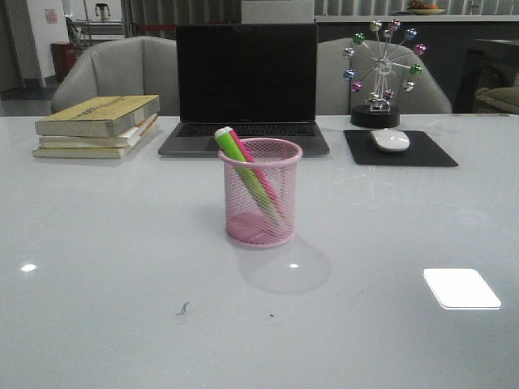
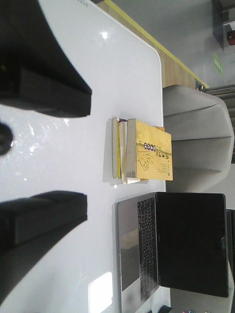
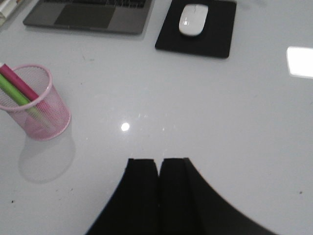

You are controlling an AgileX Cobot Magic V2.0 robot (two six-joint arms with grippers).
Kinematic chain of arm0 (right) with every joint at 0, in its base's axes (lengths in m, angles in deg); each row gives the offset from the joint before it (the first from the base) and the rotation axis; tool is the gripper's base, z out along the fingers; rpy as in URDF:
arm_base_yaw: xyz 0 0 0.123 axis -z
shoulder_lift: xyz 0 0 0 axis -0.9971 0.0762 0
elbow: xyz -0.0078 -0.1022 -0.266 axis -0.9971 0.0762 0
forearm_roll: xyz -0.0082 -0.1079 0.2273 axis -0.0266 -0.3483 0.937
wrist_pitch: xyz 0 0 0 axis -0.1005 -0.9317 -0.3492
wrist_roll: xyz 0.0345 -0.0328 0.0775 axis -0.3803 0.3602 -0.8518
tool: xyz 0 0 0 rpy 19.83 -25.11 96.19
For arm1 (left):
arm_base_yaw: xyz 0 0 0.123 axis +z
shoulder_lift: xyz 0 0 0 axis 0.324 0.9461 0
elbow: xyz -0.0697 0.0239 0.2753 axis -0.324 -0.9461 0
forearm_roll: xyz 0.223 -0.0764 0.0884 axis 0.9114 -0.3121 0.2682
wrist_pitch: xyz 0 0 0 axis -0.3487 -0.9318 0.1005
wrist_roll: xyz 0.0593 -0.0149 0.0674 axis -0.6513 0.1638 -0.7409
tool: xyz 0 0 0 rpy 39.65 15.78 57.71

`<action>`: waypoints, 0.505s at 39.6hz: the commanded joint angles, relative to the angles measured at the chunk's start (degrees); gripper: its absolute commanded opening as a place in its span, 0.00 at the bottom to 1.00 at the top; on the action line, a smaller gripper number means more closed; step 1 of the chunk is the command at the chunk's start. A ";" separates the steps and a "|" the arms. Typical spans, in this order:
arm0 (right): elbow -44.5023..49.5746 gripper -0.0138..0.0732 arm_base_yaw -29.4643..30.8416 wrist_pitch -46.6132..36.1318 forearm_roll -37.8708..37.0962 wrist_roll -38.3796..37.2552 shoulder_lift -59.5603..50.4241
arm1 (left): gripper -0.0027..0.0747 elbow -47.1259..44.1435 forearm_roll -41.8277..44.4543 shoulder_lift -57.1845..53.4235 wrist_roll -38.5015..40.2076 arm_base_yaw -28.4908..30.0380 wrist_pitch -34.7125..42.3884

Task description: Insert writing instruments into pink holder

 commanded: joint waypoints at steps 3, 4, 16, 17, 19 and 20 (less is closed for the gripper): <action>-0.93 0.22 0.34 -4.82 -2.93 -1.41 -6.28 | 0.55 1.77 -0.24 0.16 0.09 -0.03 4.91; -0.46 0.22 0.34 -4.96 -3.83 -2.62 -7.46 | 0.55 1.77 -0.24 0.16 0.09 -0.03 4.91; 11.39 0.22 0.34 -15.24 -10.86 -11.29 -21.40 | 0.55 1.77 -0.24 0.16 0.09 -0.03 4.91; 12.61 0.22 0.34 -16.71 -11.05 -11.29 -22.65 | 0.55 1.77 -0.24 0.16 0.09 -0.03 4.91; 15.04 0.22 0.34 -19.42 -11.55 -11.29 -25.05 | 0.55 1.77 -0.24 0.16 0.09 -0.03 4.91; 15.97 0.22 0.34 -21.06 -11.65 -11.29 -25.92 | 0.55 1.77 -0.24 0.16 0.09 -0.03 4.91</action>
